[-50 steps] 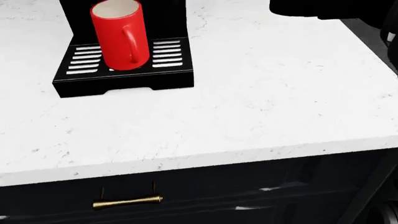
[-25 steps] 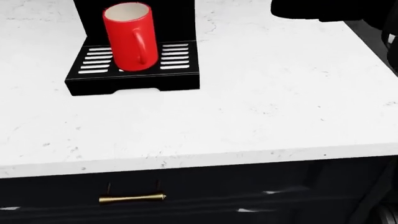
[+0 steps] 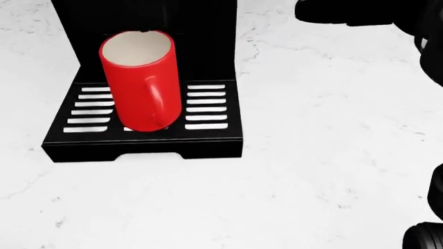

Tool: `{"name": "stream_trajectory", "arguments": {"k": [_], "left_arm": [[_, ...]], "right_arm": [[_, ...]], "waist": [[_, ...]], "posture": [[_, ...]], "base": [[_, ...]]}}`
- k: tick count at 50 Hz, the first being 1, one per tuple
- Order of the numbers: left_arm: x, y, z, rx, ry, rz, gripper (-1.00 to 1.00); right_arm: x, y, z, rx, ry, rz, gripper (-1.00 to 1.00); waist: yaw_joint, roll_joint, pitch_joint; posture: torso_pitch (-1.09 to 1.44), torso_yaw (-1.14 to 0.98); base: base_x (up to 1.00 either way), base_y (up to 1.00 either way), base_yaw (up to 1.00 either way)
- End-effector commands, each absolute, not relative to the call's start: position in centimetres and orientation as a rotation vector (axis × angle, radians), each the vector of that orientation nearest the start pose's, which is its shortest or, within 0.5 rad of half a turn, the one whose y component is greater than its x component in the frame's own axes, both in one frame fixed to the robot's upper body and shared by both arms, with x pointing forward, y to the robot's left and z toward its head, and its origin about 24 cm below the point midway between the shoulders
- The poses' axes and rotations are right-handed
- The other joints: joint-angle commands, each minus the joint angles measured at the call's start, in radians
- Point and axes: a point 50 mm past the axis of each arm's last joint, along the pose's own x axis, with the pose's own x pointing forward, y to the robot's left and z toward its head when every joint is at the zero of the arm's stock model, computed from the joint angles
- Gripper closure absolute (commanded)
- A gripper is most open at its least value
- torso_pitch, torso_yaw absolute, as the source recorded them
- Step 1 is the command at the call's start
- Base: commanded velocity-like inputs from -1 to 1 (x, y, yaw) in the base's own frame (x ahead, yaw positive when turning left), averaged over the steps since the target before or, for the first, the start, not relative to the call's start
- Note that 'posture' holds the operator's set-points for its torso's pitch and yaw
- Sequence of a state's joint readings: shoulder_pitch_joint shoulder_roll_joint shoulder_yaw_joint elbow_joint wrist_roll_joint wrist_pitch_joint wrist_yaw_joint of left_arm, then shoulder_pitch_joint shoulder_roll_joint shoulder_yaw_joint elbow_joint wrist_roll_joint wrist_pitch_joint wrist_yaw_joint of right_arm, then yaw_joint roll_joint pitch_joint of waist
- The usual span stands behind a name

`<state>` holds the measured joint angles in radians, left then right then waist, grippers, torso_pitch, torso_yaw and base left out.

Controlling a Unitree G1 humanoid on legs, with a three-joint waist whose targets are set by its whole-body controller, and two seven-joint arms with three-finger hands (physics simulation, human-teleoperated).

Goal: Press the button on the coffee machine to serve coffee.

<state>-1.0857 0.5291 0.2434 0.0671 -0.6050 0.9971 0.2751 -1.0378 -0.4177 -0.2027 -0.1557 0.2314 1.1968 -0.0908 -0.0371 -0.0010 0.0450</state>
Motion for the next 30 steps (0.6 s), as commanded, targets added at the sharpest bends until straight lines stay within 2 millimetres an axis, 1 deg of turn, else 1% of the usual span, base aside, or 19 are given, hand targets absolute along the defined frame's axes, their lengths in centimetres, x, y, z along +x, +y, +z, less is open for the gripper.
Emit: {"name": "stream_trajectory", "arguments": {"k": [1,2,3,4,5,6,7,8,9,10,11,13,16,30], "left_arm": [[33.48,22.5,34.04,-0.14,-0.191,0.17,-1.0],[33.42,22.5,34.09,-0.141,-0.191,0.17,-1.0],[33.42,22.51,34.04,-0.141,-0.19,0.171,-1.0],[33.46,22.53,33.98,-0.141,-0.19,0.172,-1.0],[33.45,22.52,34.07,-0.143,-0.191,0.171,-1.0],[33.51,22.5,34.06,-0.142,-0.192,0.171,-1.0],[33.53,22.46,34.1,-0.143,-0.192,0.169,-1.0],[33.55,22.45,34.06,-0.143,-0.192,0.17,-1.0],[33.56,22.45,34.04,-0.143,-0.192,0.169,-1.0],[33.54,22.45,34.03,-0.142,-0.192,0.169,-1.0],[33.51,22.48,34.06,-0.142,-0.193,0.169,-1.0],[33.53,22.52,34.04,-0.143,-0.194,0.169,-1.0],[33.47,22.46,33.93,-0.143,-0.191,0.169,-1.0],[33.42,22.5,33.88,-0.145,-0.193,0.171,-1.0]], "right_arm": [[32.01,-18.75,33.11,-0.099,-0.163,-0.082,-1.0],[31.94,-18.72,33.2,-0.098,-0.168,-0.078,-1.0],[31.95,-18.73,33.2,-0.101,-0.169,-0.079,-1.0],[31.94,-18.68,33.24,-0.105,-0.17,-0.074,-1.0],[31.91,-18.7,33.36,-0.106,-0.17,-0.077,-1.0],[31.91,-18.69,33.45,-0.103,-0.172,-0.075,-1.0],[31.95,-18.71,33.44,-0.104,-0.173,-0.077,-1.0],[31.99,-18.71,33.38,-0.103,-0.174,-0.075,-1.0],[32.01,-18.71,33.33,-0.103,-0.173,-0.075,-1.0],[31.98,-18.65,33.32,-0.104,-0.172,-0.073,-1.0],[31.99,-18.69,33.24,-0.104,-0.172,-0.075,-1.0],[32.0,-18.72,33.16,-0.104,-0.171,-0.074,-1.0],[31.91,-18.82,32.94,-0.105,-0.169,-0.078,-1.0],[31.74,-18.78,32.92,-0.104,-0.169,-0.075,-1.0]], "waist": [[0.004,0.015,-0.047],[0.012,0.029,-0.032],[0.026,0.024,-0.003],[0.038,0.033,0.003],[0.043,0.031,-0.004],[0.043,0.022,-0.006],[0.044,0.013,0.001],[0.046,0.0,0.005],[0.048,-0.024,-0.006],[0.051,-0.022,-0.003],[0.054,-0.012,-0.003],[0.049,-0.011,-0.012],[0.048,-0.003,-0.01],[0.042,0.007,-0.012]], "posture": [[0.0,0.0],[0.0,0.0],[0.0,0.0],[0.0,0.0],[0.0,0.0],[0.0,0.0],[0.0,0.0],[0.0,0.0],[0.0,0.0],[0.0,0.0],[0.0,0.0],[0.0,0.0],[0.0,0.0],[0.0,0.0]], "base": [[-1.0,0.0,0.0],[-0.38,0.0,0.0],[0.0,0.0,0.0],[0.0,0.0,0.0],[0.0,0.0,0.0],[0.0,0.0,0.0],[0.0,0.0,0.0],[0.0,0.0,0.0],[0.0,0.0,0.0],[0.0,0.0,0.0],[0.0,0.0,0.0],[0.0,0.0,0.0],[0.0,0.0,0.0],[0.0,0.0,0.0]]}}
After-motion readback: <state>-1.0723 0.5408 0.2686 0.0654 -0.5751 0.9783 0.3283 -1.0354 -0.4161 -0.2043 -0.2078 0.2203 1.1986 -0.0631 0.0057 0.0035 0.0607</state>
